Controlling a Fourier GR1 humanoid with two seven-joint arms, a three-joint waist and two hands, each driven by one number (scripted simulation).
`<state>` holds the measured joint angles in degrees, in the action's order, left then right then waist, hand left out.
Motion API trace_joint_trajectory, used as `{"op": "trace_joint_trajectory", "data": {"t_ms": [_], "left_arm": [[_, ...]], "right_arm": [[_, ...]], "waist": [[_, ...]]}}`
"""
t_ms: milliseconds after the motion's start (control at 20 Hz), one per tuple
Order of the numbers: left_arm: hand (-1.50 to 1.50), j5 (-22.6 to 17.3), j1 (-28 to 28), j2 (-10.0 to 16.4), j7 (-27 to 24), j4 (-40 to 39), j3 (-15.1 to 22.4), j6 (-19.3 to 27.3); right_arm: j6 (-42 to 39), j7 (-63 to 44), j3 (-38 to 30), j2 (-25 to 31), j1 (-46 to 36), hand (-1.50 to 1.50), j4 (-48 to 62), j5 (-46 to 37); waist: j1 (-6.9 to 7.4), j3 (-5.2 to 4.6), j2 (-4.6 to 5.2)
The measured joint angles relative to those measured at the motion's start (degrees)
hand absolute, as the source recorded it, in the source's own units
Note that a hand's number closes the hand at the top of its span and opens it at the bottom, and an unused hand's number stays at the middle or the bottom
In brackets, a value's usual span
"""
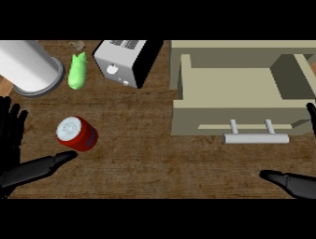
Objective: Pick up the can, place it into the drawer and close the drawer
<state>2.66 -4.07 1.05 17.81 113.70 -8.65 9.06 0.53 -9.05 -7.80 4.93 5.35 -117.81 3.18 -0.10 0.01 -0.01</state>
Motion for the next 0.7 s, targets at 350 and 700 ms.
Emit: {"op": "trace_joint_trajectory", "data": {"t_ms": [350,700], "left_arm": [[-1.50,1.0,-2.1,-0.8,-8.2,-8.7,3.2,3.2],[-1.50,0.1,-2.5,-1.0,-17.5,-19.6,3.9,6.0]], "right_arm": [[-1.3,-0.2,-1.9,0.4,1.1,-1.50,-1.7,1.6],[-2.4,-1.7,-2.9,0.5,2.7,-1.50,-5.0,2.3]], "waist": [[0.01,-0.01,-0.01],[-0.05,-0.03,-0.02]]}}
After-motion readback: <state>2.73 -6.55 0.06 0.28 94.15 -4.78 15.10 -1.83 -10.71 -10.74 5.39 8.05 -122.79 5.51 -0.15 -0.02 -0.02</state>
